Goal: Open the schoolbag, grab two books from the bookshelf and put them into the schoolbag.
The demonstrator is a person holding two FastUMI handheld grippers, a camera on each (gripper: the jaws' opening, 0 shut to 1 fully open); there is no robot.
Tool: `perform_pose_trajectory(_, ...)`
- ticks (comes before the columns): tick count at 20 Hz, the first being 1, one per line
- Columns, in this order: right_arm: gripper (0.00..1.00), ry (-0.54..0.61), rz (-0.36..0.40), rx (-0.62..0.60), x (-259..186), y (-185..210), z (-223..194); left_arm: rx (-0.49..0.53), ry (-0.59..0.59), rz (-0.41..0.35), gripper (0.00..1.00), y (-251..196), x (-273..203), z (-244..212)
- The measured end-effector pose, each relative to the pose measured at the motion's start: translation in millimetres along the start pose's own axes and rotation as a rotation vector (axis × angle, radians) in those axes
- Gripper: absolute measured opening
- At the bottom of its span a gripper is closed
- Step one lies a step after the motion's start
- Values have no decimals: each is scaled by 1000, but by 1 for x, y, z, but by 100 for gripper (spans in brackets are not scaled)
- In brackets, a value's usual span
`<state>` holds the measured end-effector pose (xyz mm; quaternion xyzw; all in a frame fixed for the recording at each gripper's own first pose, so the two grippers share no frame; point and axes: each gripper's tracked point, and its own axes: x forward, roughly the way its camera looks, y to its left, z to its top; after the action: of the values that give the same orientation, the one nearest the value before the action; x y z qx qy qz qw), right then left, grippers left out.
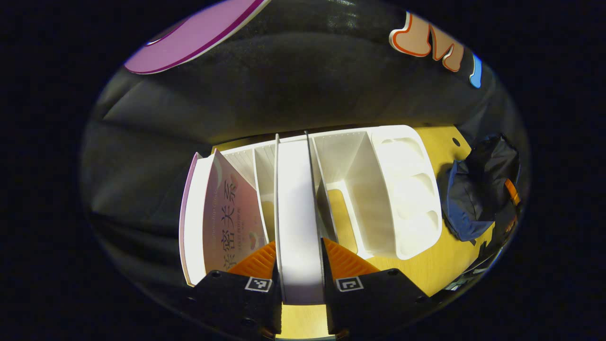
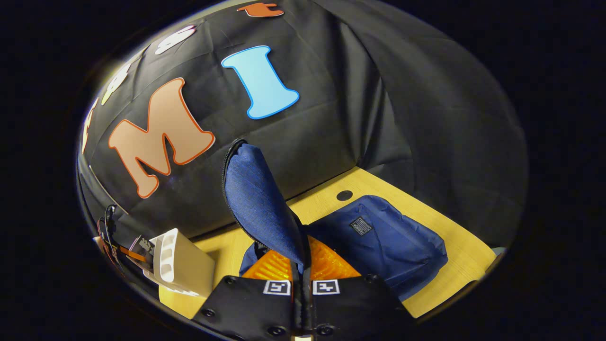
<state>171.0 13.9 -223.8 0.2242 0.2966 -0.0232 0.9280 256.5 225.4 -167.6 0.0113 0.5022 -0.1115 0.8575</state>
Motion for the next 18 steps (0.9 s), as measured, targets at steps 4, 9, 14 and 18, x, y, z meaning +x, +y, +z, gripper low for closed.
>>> perform_pose_trajectory(4, 5, 0, 2, 3, 1, 0, 0, -18, 9, 0, 32, 0, -4, -5)
perform_pose_trajectory(9, 5, -4, 3, 7, 1, 1, 0, -19, -17, -8, 31, 4, -14, -6)
perform_pose_trajectory(14, 3, -5, 2, 13, 0, 2, 1, -17, -43, -23, 26, 7, -34, -9)
perform_pose_trajectory(18, 3, -6, 1, 7, 0, 1, 1, 0, -74, -3, 28, 15, -52, -9)
